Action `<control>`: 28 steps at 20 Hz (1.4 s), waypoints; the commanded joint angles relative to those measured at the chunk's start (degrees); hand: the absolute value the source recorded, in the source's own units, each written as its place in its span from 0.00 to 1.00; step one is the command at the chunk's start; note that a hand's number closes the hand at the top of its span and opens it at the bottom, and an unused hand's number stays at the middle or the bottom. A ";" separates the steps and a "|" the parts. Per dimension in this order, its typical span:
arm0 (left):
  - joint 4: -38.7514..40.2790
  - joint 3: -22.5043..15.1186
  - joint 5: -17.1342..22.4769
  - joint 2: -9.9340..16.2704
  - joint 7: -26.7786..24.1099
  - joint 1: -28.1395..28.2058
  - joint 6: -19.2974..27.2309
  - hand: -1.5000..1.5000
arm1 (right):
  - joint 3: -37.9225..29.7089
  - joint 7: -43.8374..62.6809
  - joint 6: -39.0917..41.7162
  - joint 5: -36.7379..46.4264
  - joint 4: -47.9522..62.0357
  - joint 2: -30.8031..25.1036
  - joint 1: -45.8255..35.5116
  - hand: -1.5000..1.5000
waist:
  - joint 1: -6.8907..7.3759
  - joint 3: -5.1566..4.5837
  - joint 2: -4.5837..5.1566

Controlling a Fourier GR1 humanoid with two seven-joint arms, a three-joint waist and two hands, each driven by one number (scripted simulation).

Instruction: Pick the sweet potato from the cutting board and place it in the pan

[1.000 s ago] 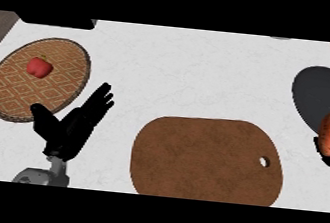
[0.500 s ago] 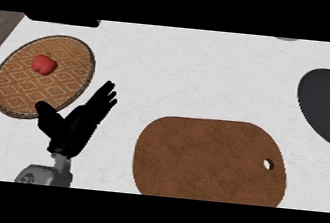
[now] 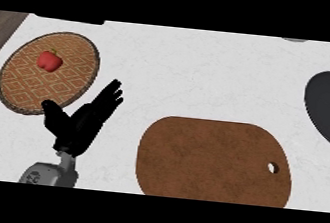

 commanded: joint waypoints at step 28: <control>0.67 1.50 0.53 0.87 -0.41 -0.31 -1.04 0.50 | -9.44 -4.88 46.77 -8.93 17.50 -11.80 1.47 0.00 | -0.78 0.40 0.53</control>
